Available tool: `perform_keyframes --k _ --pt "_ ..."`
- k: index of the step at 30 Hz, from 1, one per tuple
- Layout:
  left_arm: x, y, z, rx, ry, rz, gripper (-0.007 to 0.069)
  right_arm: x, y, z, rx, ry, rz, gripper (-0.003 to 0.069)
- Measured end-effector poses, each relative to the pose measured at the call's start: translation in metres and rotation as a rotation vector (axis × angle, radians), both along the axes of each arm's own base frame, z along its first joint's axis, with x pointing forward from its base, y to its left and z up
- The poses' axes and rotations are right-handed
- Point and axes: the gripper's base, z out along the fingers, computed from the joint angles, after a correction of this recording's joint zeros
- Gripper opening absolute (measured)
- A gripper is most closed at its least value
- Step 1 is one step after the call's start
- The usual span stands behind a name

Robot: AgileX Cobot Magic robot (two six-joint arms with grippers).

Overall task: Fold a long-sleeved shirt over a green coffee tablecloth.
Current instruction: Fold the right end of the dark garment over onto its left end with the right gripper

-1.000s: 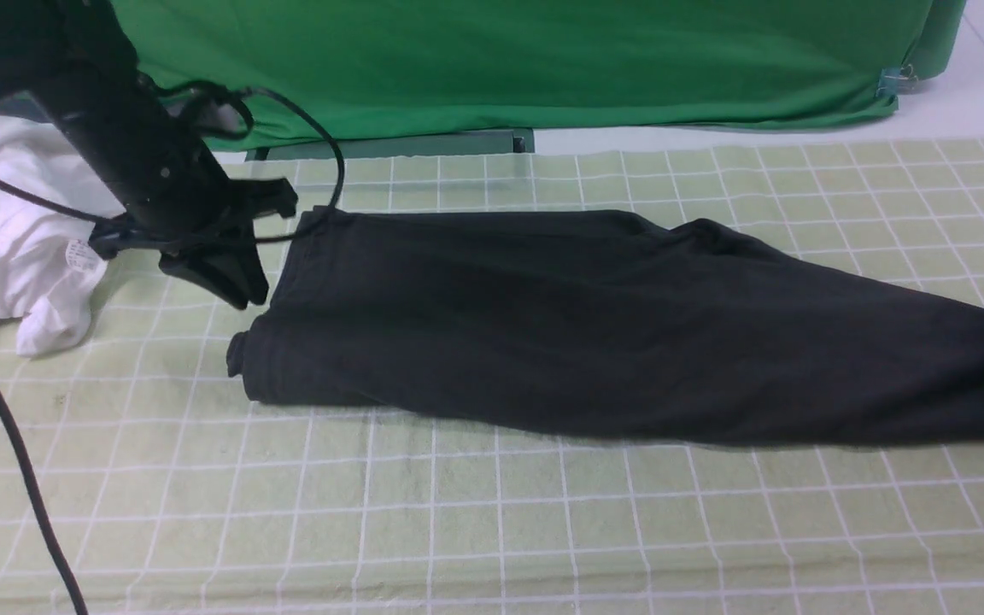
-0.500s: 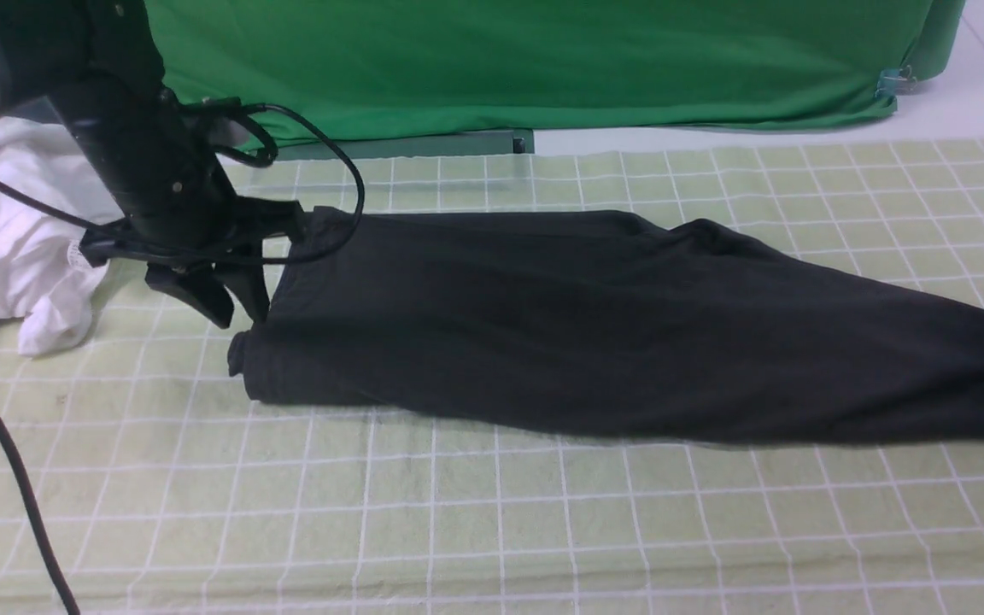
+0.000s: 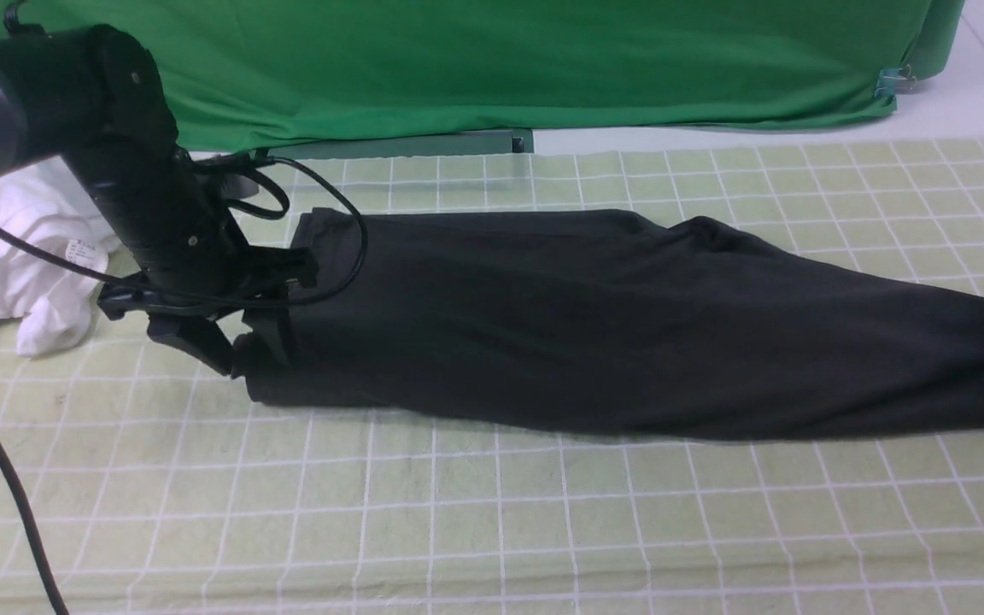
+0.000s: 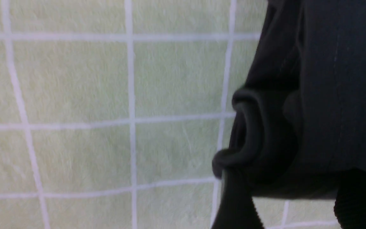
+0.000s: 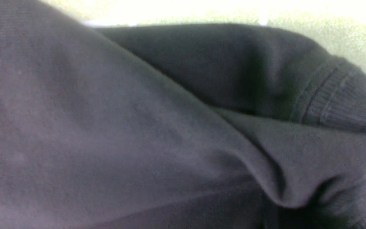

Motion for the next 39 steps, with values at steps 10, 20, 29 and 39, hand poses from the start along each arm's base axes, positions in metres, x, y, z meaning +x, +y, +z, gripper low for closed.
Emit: perform_keyframes --k 10,20,29,39 --pt "0.006 -0.006 -0.034 -0.068 0.08 -0.048 0.0347 -0.002 0.001 0.0 0.007 0.02 0.003 0.0062" --pt "-0.024 -0.013 -0.041 -0.109 0.113 -0.085 0.0068 -0.018 -0.005 0.029 -0.003 0.055 0.031 0.0051" --pt "-0.069 -0.022 -0.032 -0.163 0.111 -0.065 0.0068 -0.049 -0.022 0.074 -0.056 0.092 -0.002 0.0051" --pt "-0.09 -0.024 0.005 -0.204 0.061 -0.06 0.0174 -0.057 -0.031 0.086 -0.187 0.116 0.001 0.0051"
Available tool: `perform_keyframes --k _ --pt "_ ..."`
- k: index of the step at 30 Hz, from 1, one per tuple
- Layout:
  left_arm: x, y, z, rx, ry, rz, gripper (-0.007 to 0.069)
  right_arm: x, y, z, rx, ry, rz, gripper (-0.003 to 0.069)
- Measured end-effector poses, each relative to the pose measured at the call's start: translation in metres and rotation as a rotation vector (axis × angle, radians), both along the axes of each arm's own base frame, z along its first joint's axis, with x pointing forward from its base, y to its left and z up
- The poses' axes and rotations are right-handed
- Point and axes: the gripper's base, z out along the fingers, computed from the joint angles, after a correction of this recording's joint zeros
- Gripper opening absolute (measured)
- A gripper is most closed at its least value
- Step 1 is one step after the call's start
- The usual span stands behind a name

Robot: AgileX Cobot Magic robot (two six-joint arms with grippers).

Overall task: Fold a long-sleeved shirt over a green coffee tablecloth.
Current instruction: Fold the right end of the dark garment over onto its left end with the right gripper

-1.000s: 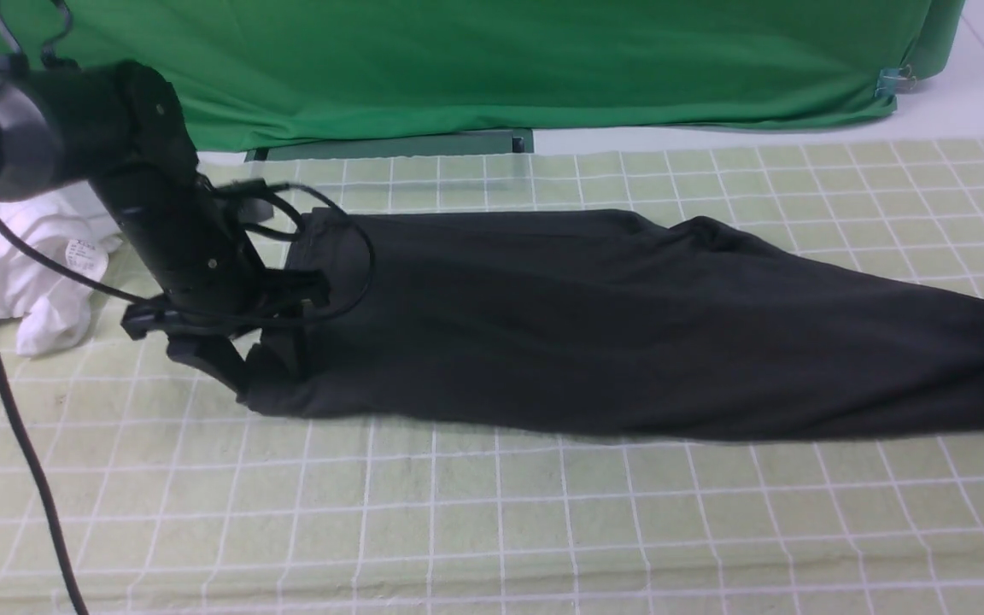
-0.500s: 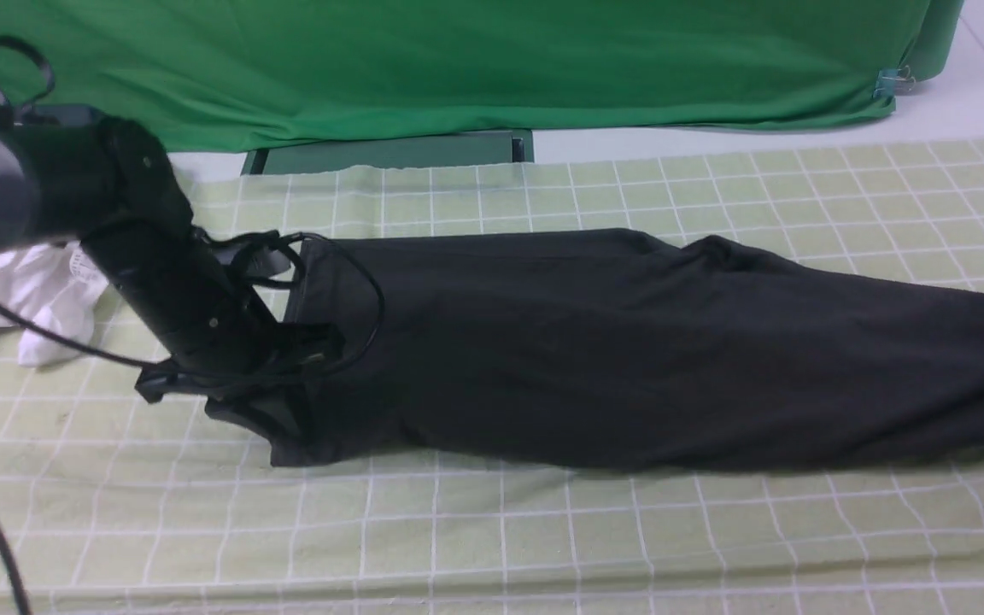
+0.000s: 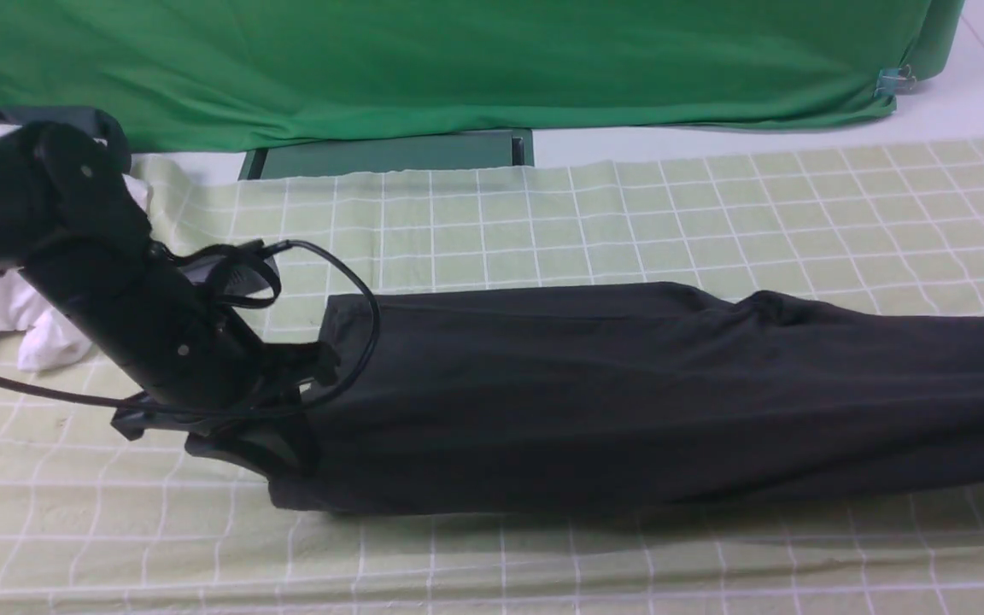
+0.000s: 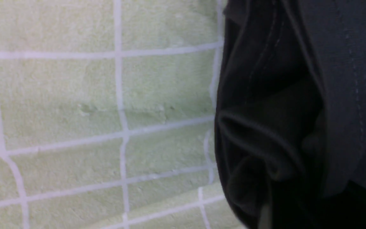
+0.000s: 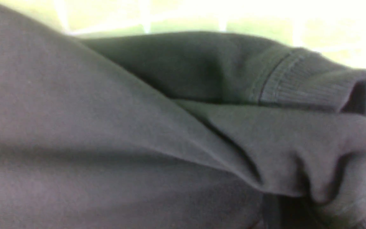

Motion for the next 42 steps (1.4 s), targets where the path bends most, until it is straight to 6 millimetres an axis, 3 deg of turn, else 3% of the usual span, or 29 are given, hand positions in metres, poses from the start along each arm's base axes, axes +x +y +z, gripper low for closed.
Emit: perform_keyframes --k 7,9,12,16,21,23,25,28,30,31,32,35,36,38,39,41,42 --pt "-0.007 0.0 0.019 -0.004 0.012 -0.069 0.0402 0.002 -0.013 0.013 -0.119 -0.01 -0.003 0.0051" --pt "-0.001 0.001 0.029 0.007 -0.026 -0.079 0.0481 0.005 -0.014 0.018 -0.132 -0.028 -0.012 0.0051" --pt "0.012 0.001 0.046 0.018 -0.117 -0.073 0.0533 0.006 -0.014 0.024 -0.135 -0.052 -0.022 0.0051" --pt "0.028 0.002 0.073 0.033 -0.245 -0.063 0.054 0.009 -0.008 0.044 -0.086 -0.144 -0.057 0.0051" --pt "0.042 0.002 0.105 0.045 -0.369 -0.062 0.0451 0.011 0.012 0.074 0.026 -0.288 -0.096 0.0051" --pt "0.047 0.003 0.118 0.05 -0.434 -0.053 0.0356 0.011 0.031 0.086 0.08 -0.341 -0.079 0.0051" --pt "0.053 0.004 0.132 0.05 -0.507 -0.036 0.0202 0.014 0.067 0.097 0.165 -0.384 -0.025 0.0051" --pt "0.057 0.01 0.14 0.036 -0.541 -0.01 0.0059 0.019 0.115 0.102 0.257 -0.397 0.074 0.0051" --pt "0.058 0.019 0.141 0.035 -0.541 0.017 0.0026 0.02 0.149 0.102 0.298 -0.395 0.151 0.0051" --pt "0.059 0.026 0.14 0.036 -0.537 0.038 0.0019 0.021 0.176 0.1 0.321 -0.397 0.208 0.0051" --pt "0.059 0.027 0.139 0.033 -0.535 0.042 0.0019 0.021 0.176 0.099 0.321 -0.396 0.205 0.0051" --pt "0.066 0.049 0.131 0.007 -0.499 0.118 0.0016 0.019 0.244 0.09 0.375 -0.402 0.333 0.0051" --pt "0.067 0.05 0.129 0.005 -0.494 0.122 0.0016 0.019 0.251 0.089 0.381 -0.406 0.34 0.0051" --pt "0.072 0.058 0.119 -0.014 -0.454 0.152 0.0016 0.016 0.292 0.076 0.409 -0.401 0.409 0.0051" --pt "0.073 0.059 0.118 -0.015 -0.449 0.151 0.0016 0.015 0.295 0.076 0.412 -0.404 0.417 0.0051" --pt "0.076 0.061 0.11 -0.021 -0.421 0.152 0.0016 0.01 0.336 0.056 0.435 -0.392 0.475 0.0051" --pt "0.077 0.06 0.11 -0.023 -0.42 0.153 0.0016 0.012 0.336 0.055 0.435 -0.393 0.474 0.0051"
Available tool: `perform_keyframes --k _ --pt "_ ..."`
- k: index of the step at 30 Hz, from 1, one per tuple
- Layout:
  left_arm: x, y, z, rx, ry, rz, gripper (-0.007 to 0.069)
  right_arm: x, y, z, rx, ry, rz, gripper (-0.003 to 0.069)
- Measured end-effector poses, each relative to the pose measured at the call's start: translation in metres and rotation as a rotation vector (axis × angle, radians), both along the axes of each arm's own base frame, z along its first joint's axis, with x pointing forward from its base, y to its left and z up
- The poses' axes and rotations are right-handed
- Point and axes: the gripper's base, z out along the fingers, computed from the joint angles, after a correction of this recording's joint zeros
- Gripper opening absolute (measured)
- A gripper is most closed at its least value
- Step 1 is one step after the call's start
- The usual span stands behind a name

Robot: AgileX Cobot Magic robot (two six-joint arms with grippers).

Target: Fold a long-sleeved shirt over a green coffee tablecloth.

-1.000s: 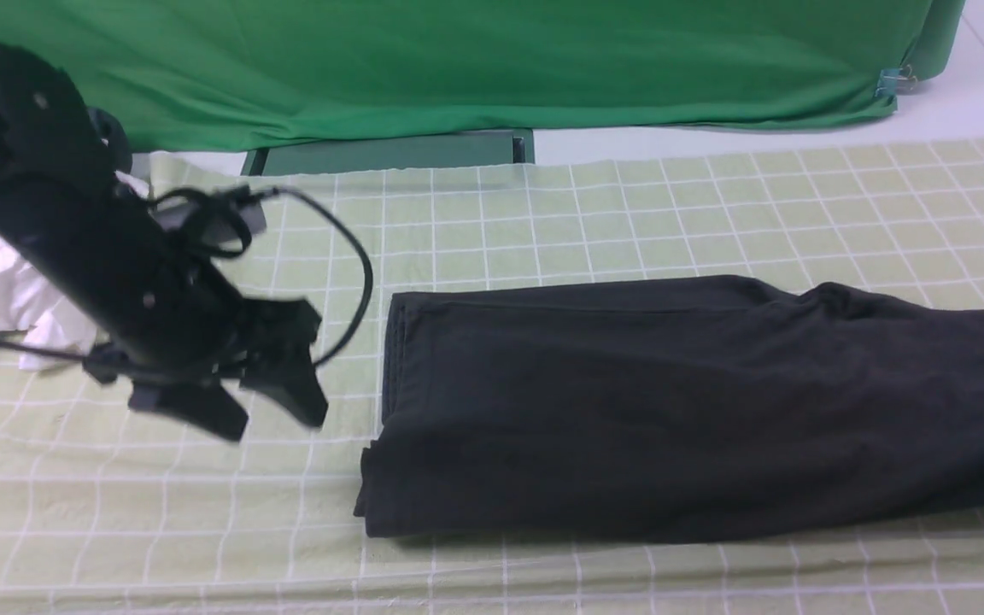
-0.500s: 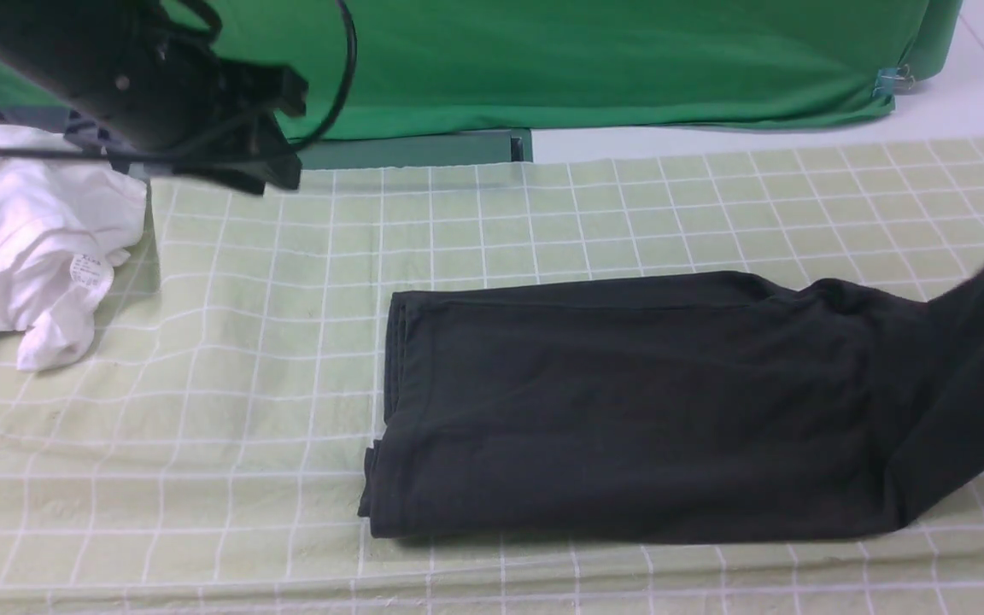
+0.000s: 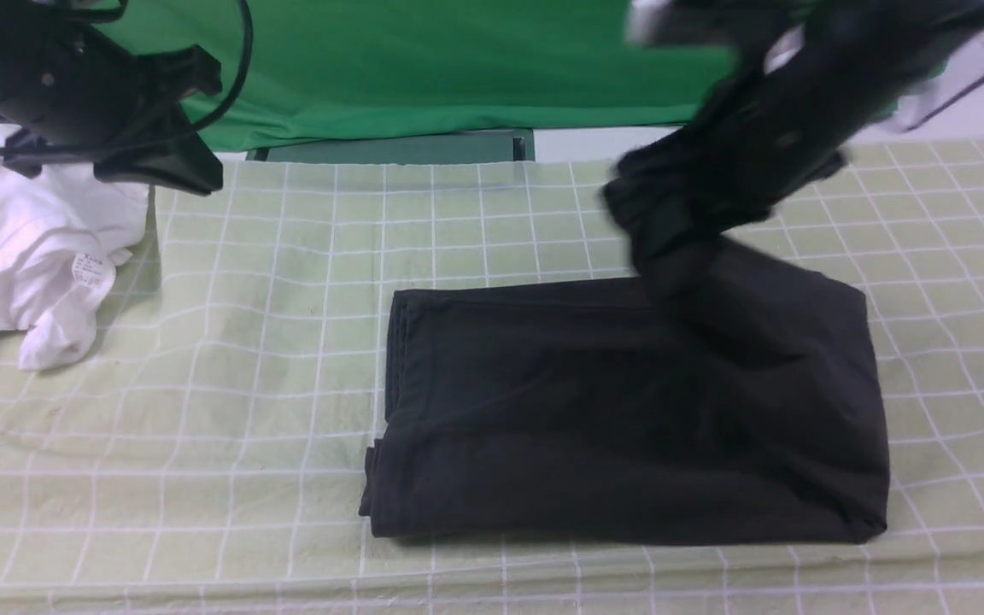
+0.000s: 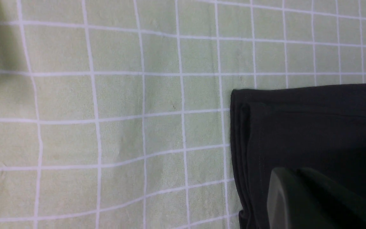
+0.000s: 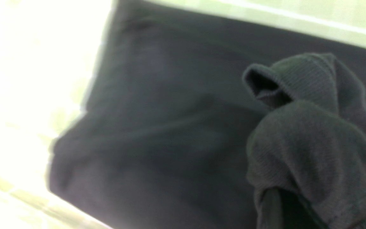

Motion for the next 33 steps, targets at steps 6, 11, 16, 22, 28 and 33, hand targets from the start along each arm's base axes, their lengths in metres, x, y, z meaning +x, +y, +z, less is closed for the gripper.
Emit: perform_keyframes --k 6,11,16,22,28,33 --pt "0.002 -0.002 -0.003 -0.03 0.014 0.0 0.0016 -0.009 0.073 -0.055 0.006 -0.01 0.112 0.0053" --pt "0.002 -0.002 -0.004 -0.033 0.013 0.001 0.0016 -0.013 0.108 -0.093 0.017 -0.037 0.152 0.0102" --pt "0.004 -0.001 -0.003 -0.031 -0.004 0.013 0.0016 -0.017 0.114 -0.096 0.02 -0.043 0.173 0.035" --pt "0.005 -0.001 -0.003 -0.034 -0.01 0.027 0.0021 -0.021 0.09 -0.042 -0.001 -0.054 0.234 0.0559" --pt "0.005 -0.004 -0.002 -0.059 -0.011 0.012 0.0037 -0.038 0.03 0.054 -0.034 -0.107 0.316 0.0239" --pt "-0.003 -0.021 0.0 -0.136 0.037 -0.115 0.0037 -0.064 -0.031 0.115 -0.074 -0.252 0.252 0.0018"
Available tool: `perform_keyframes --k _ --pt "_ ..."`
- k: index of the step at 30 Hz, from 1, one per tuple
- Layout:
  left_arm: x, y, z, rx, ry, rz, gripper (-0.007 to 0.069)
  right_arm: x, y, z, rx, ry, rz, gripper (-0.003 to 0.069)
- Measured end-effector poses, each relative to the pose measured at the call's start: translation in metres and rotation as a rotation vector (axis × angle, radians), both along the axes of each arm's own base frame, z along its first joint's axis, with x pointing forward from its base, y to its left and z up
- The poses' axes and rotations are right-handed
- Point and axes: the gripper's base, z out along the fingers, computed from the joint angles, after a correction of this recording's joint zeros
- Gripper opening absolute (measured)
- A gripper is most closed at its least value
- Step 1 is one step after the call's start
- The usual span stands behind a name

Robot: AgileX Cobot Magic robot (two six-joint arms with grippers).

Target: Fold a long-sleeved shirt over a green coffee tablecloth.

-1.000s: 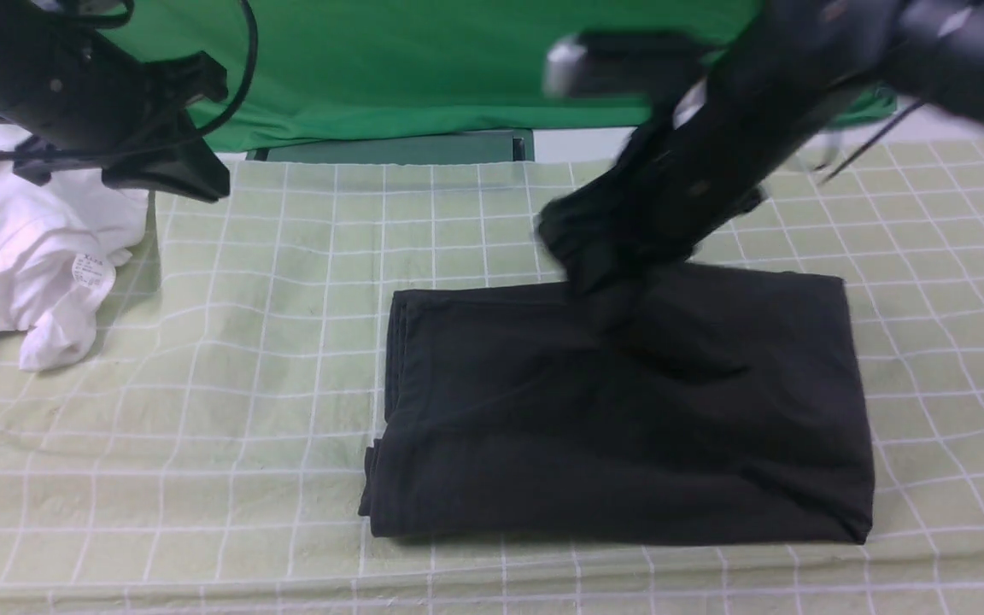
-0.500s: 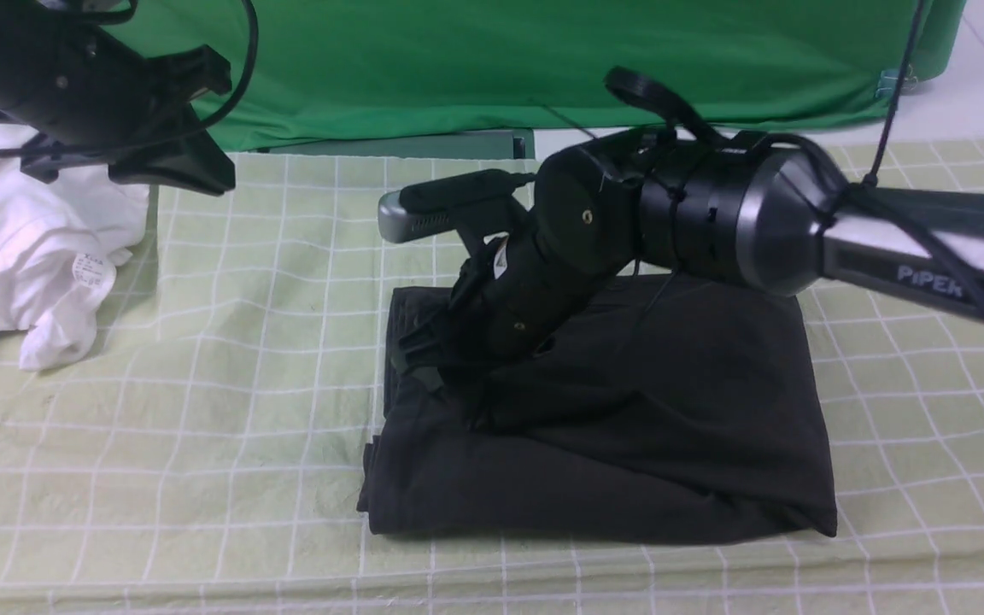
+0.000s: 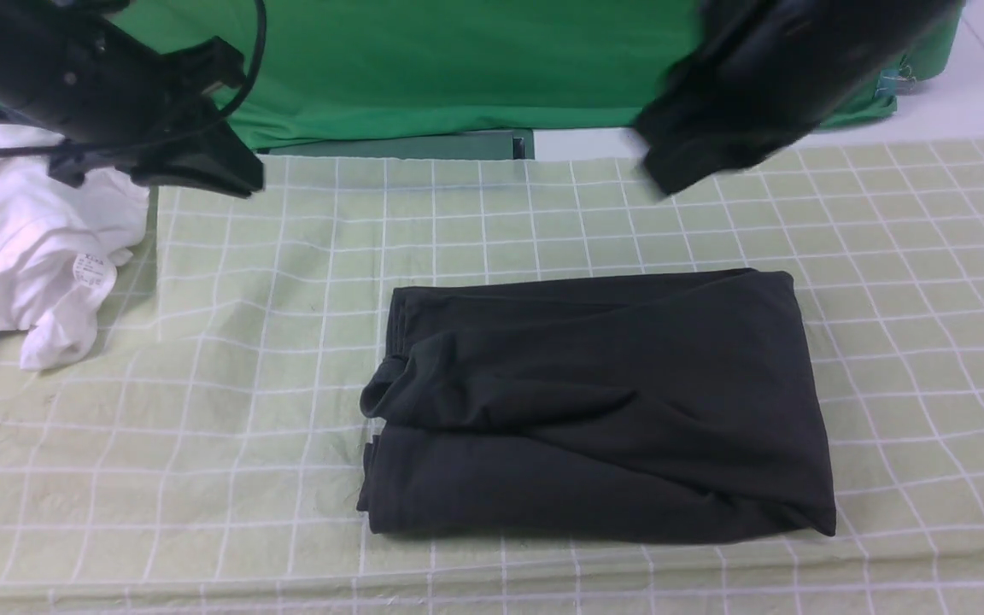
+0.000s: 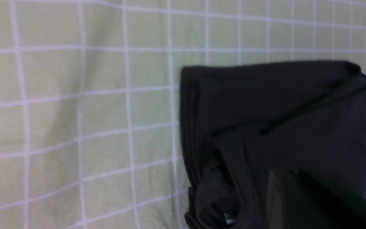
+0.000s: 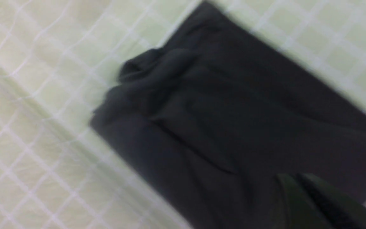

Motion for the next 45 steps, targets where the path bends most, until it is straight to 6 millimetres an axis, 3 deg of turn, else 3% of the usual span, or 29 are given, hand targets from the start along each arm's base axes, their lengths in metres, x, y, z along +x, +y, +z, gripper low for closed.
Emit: perform_keyframes --k 4,9,10,11,16,18,20,23,26,27,29,40,45 --pt "-0.006 -0.029 -0.005 0.017 0.012 -0.122 0.0039 -0.036 -0.052 0.034 -0.041 -0.151 -0.091 0.0001" --pt "-0.009 -0.056 -0.01 0.072 -0.01 -0.197 0.0044 -0.09 -0.101 0.044 -0.111 -0.269 -0.195 0.0003" --pt "-0.009 -0.058 -0.01 0.073 -0.014 -0.199 0.0045 -0.093 -0.102 0.044 -0.108 -0.271 -0.197 0.0003" --pt "-0.009 -0.061 -0.01 0.077 -0.028 -0.2 0.0046 -0.112 -0.115 0.044 -0.111 -0.316 -0.22 0.0006" --pt "-0.004 -0.061 -0.008 0.071 -0.071 -0.17 0.005 -0.184 -0.154 0.032 -0.038 -0.51 -0.259 0.0011" --pt "-0.004 -0.061 -0.008 0.072 -0.076 -0.166 0.0052 -0.196 -0.16 0.026 -0.017 -0.548 -0.26 0.0012" --pt "-0.003 -0.061 -0.007 0.073 -0.084 -0.16 0.0055 -0.211 -0.166 0.004 0.027 -0.632 -0.254 0.0013" --pt "-0.002 -0.061 -0.007 0.077 -0.092 -0.155 0.0056 -0.22 -0.167 -0.027 0.145 -0.795 -0.245 0.0013" --pt "-0.001 -0.06 -0.008 0.091 -0.103 -0.15 0.0057 -0.216 -0.162 -0.055 0.197 -0.877 -0.221 0.0015" --pt "-0.001 -0.059 -0.008 0.095 -0.107 -0.149 0.0057 -0.213 -0.158 -0.072 0.237 -0.941 -0.2 0.0015" --pt "-0.001 -0.059 -0.008 0.096 -0.107 -0.149 0.0057 -0.21 -0.155 -0.084 0.258 -0.976 -0.185 0.0015" --pt "0.0 -0.059 -0.008 0.098 -0.109 -0.148 0.0057 -0.207 -0.153 -0.096 0.332 -0.921 -0.229 0.0017" --pt "0.0 -0.059 -0.008 0.098 -0.111 -0.146 0.0059 -0.204 -0.152 -0.11 0.308 -0.871 -0.233 0.0027"
